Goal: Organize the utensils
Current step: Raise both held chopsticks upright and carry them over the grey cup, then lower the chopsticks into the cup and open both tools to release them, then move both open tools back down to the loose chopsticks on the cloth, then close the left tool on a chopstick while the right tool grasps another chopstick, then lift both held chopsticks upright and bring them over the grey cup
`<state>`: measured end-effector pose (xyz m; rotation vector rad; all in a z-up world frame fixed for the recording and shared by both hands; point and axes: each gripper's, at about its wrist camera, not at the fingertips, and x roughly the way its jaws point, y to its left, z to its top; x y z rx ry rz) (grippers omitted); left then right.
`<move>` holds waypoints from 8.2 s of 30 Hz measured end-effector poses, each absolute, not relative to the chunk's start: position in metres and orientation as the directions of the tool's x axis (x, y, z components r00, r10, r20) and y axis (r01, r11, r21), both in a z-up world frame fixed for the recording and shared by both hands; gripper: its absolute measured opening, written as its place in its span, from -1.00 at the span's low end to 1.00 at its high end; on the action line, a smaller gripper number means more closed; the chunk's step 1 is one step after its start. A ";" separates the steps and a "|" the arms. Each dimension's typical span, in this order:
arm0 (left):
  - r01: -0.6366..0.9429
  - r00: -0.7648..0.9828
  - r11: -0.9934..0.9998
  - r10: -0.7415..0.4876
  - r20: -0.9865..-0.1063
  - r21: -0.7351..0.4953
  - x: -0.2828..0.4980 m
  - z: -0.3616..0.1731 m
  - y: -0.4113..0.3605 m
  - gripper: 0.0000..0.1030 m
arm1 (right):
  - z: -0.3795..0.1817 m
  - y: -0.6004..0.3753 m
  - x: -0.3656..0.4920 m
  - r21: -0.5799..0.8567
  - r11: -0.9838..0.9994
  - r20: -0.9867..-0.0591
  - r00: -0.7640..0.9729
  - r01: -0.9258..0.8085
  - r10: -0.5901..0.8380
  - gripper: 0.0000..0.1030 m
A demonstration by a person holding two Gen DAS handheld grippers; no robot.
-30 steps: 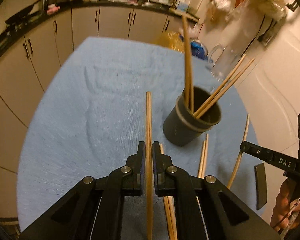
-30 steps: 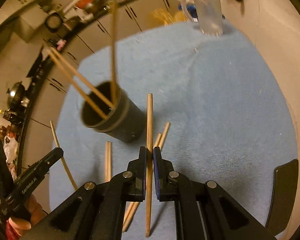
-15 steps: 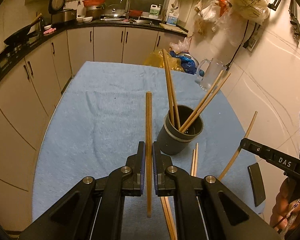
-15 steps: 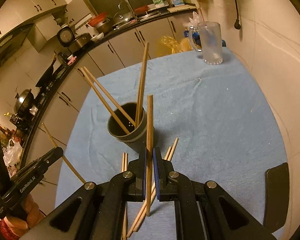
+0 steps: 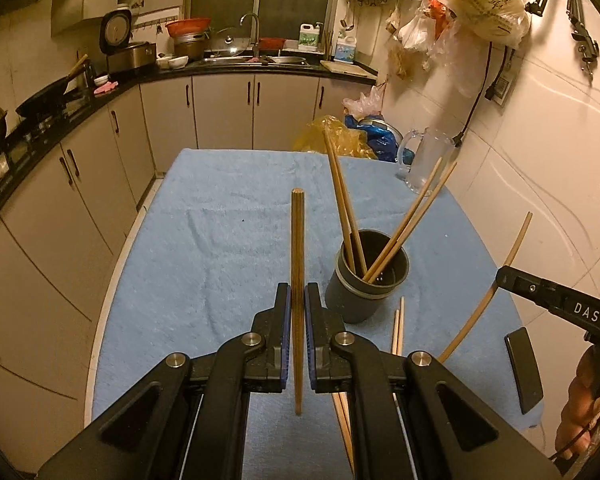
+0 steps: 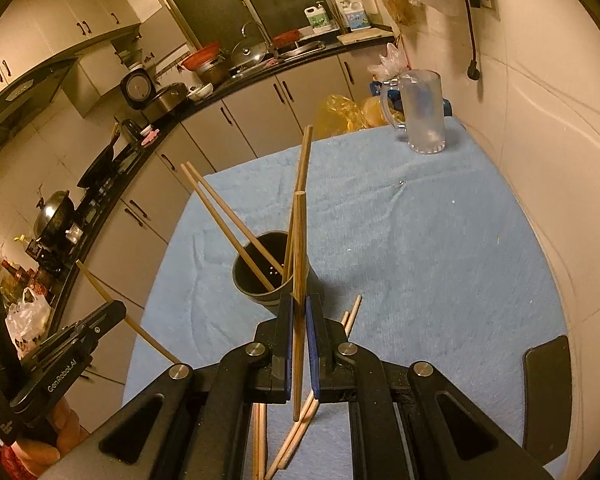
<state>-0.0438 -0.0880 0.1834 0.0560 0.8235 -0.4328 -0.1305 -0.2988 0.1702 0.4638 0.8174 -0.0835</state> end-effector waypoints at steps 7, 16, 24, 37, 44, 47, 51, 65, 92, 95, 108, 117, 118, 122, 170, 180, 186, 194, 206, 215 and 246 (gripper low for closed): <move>0.403 0.614 0.912 -0.336 -0.714 -0.083 -0.050 0.188 -0.095 -0.88 | 0.177 -0.300 -0.134 0.375 0.895 -0.709 0.697 0.240 0.109 -0.87; 0.412 0.628 0.910 -0.321 -0.709 -0.047 -0.057 0.192 -0.103 -0.88 | 0.181 -0.303 -0.138 0.386 0.892 -0.703 0.701 0.236 0.119 -0.87; 0.422 0.637 0.906 -0.321 -0.701 -0.031 -0.062 0.196 -0.109 -0.88 | 0.188 -0.308 -0.143 0.395 0.887 -0.692 0.712 0.238 0.117 -0.87; 0.421 0.654 0.907 -0.319 -0.686 -0.020 -0.064 0.201 -0.110 -0.88 | 0.197 -0.310 -0.148 0.403 0.885 -0.672 0.731 0.233 0.113 -0.87; 0.421 0.656 0.907 -0.321 -0.683 -0.022 -0.063 0.203 -0.108 -0.88 | 0.202 -0.308 -0.146 0.402 0.887 -0.666 0.737 0.228 0.113 -0.87; 0.420 0.662 0.907 -0.326 -0.675 -0.027 -0.061 0.210 -0.105 -0.88 | 0.207 -0.308 -0.144 0.404 0.887 -0.660 0.742 0.224 0.113 -0.87; 0.413 0.669 0.909 -0.342 -0.660 -0.052 -0.054 0.225 -0.098 -0.88 | 0.220 -0.310 -0.140 0.404 0.889 -0.642 0.759 0.213 0.110 -0.87; 0.435 0.676 0.888 -0.431 -0.598 -0.149 -0.021 0.288 -0.102 -0.88 | 0.269 -0.328 -0.114 0.425 0.885 -0.563 0.821 0.191 0.093 -0.87; 0.385 0.623 0.881 -0.467 -0.628 -0.274 0.046 0.247 -0.150 -0.87 | 0.211 -0.356 -0.039 0.448 0.851 -0.647 0.757 0.273 0.098 -0.87; 0.373 0.621 0.879 -0.474 -0.624 -0.296 0.052 0.247 -0.147 -0.87 | 0.204 -0.352 -0.034 0.443 0.855 -0.659 0.745 0.269 0.107 -0.87; 0.378 0.581 0.880 -0.467 -0.667 -0.287 0.062 0.228 -0.151 -0.88 | 0.184 -0.344 -0.020 0.432 0.863 -0.693 0.708 0.262 0.132 -0.87; 0.390 0.532 0.877 -0.463 -0.709 -0.280 0.067 0.207 -0.157 -0.87 | 0.168 -0.343 -0.019 0.450 0.852 -0.723 0.669 0.267 0.172 -0.78; 0.392 0.529 0.875 -0.467 -0.709 -0.284 0.067 0.208 -0.156 -0.83 | 0.171 -0.343 -0.020 0.443 0.856 -0.722 0.672 0.267 0.165 -0.65; 0.387 0.536 0.874 -0.472 -0.699 -0.294 0.064 0.212 -0.151 -0.50 | 0.181 -0.342 -0.026 0.434 0.863 -0.708 0.689 0.257 0.151 -0.48; 0.371 0.140 0.886 -0.350 -0.926 -0.279 -0.021 0.024 -0.130 -0.79 | 0.060 -0.351 -0.115 0.360 0.813 -0.898 0.406 0.458 0.169 -0.22; 0.371 0.144 0.895 -0.318 -0.937 -0.247 -0.010 0.014 -0.146 -0.84 | 0.049 -0.357 -0.109 0.376 0.807 -0.900 0.385 0.455 0.202 -0.22; 0.347 0.179 0.916 -0.277 -0.944 -0.202 -0.011 0.016 -0.136 -0.86 | 0.042 -0.354 -0.093 0.396 0.794 -0.899 0.370 0.461 0.234 -0.41; 0.310 0.185 0.930 -0.264 -0.947 -0.199 -0.009 0.020 -0.108 -0.86 | 0.022 -0.349 -0.056 0.403 0.761 -0.911 0.302 0.508 0.281 -0.74; 0.313 0.176 0.926 -0.275 -0.945 -0.212 -0.003 0.021 -0.098 -0.86 | 0.006 -0.331 -0.031 0.323 0.800 -0.945 0.213 0.506 0.247 -0.82; 0.325 0.194 0.929 -0.247 -0.949 -0.175 0.009 0.019 -0.117 -0.86 | 0.007 -0.311 -0.016 0.244 0.855 -0.967 0.178 0.459 0.180 -0.86; 0.404 0.509 0.886 -0.425 -0.748 -0.229 -0.045 0.151 -0.084 -0.88 | 0.156 -0.303 -0.134 0.401 0.875 -0.738 0.662 0.272 0.132 -0.88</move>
